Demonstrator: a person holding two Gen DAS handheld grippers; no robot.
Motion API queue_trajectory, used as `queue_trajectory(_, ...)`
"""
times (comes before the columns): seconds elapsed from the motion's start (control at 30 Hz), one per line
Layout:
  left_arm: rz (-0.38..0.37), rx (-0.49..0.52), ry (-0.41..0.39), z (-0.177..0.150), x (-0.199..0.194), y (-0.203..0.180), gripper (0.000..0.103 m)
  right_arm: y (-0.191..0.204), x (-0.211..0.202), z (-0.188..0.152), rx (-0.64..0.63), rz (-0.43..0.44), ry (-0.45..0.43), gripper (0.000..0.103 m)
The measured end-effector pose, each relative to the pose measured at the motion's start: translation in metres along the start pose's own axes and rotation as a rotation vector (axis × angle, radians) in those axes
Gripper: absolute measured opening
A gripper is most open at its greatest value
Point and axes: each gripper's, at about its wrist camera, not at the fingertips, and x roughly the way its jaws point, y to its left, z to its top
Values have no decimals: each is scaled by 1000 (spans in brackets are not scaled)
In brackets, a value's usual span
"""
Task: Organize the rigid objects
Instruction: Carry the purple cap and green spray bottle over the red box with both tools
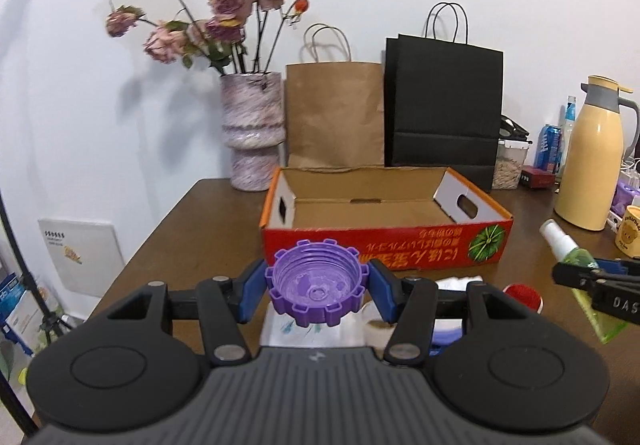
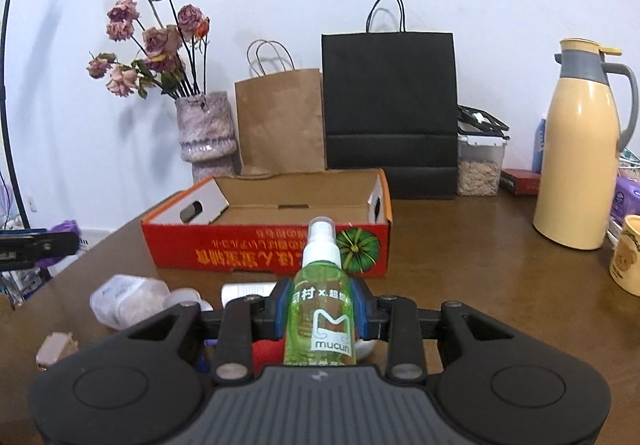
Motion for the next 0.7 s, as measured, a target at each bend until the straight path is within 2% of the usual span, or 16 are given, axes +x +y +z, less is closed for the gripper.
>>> queue_trajectory(0.4, -19, -6, -27, 37, 41, -19, 56, 12, 40, 27, 39, 32, -53, 30)
queue_trajectory(0.7, 13, -39, -56, 69, 74, -22, 56, 18, 67, 60, 52, 39, -109, 30)
